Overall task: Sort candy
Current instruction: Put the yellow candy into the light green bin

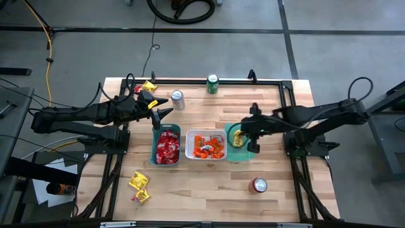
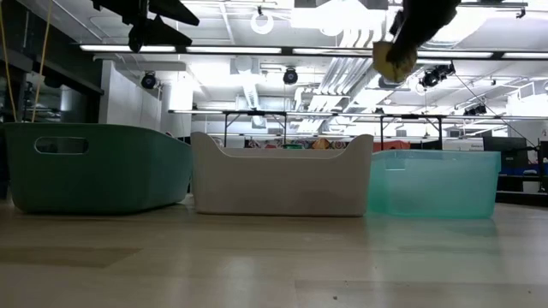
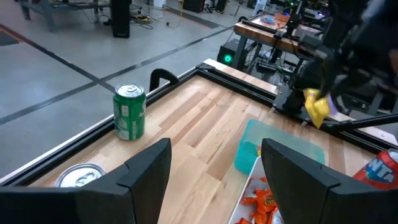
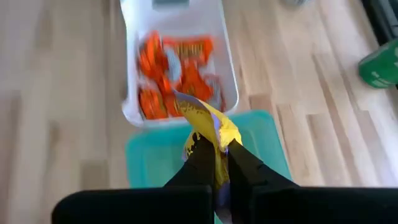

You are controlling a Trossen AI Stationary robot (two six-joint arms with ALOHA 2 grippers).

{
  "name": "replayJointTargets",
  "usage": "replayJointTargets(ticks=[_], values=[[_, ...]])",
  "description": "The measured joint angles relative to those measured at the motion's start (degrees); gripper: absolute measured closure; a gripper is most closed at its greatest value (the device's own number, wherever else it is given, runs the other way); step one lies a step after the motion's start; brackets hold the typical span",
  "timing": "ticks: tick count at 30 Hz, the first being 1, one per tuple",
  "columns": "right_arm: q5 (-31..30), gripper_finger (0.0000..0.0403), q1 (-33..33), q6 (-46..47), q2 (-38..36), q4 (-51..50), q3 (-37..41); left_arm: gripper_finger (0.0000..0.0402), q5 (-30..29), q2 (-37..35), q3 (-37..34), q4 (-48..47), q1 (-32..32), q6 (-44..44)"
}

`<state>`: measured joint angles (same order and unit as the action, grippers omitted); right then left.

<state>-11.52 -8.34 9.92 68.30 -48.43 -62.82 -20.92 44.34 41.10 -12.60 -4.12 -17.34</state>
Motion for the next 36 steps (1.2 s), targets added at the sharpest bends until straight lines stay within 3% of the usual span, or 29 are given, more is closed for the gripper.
replayJointTargets(ticks=[5, 11, 26, 30, 36], values=[[1.5, 0.0394, 0.1, -2.2, 5.7, 0.7, -0.1, 0.0165, -0.3, 0.0, 0.0, 0.0, 0.0, 0.0], [1.3, 0.0356, 0.5, 0.4, 12.1, -0.5, -0.1, 0.0165, -0.3, 0.0, 0.0, 0.0, 0.0, 0.0], [1.8, 0.0139, 1.2, 0.5, 14.9, -6.0, -6.5, 0.0165, -0.3, 0.0, 0.0, 0.0, 0.0, -0.4], [8.3, 0.0124, 1.2, 0.3, 14.9, -8.7, -8.0, 0.0165, -0.3, 0.0, 0.0, 0.0, 0.0, -0.2], [8.6, 0.0124, 0.8, 2.2, 14.9, -10.5, -7.6, 0.0165, -0.3, 0.0, 0.0, 0.0, 0.0, 0.0]])
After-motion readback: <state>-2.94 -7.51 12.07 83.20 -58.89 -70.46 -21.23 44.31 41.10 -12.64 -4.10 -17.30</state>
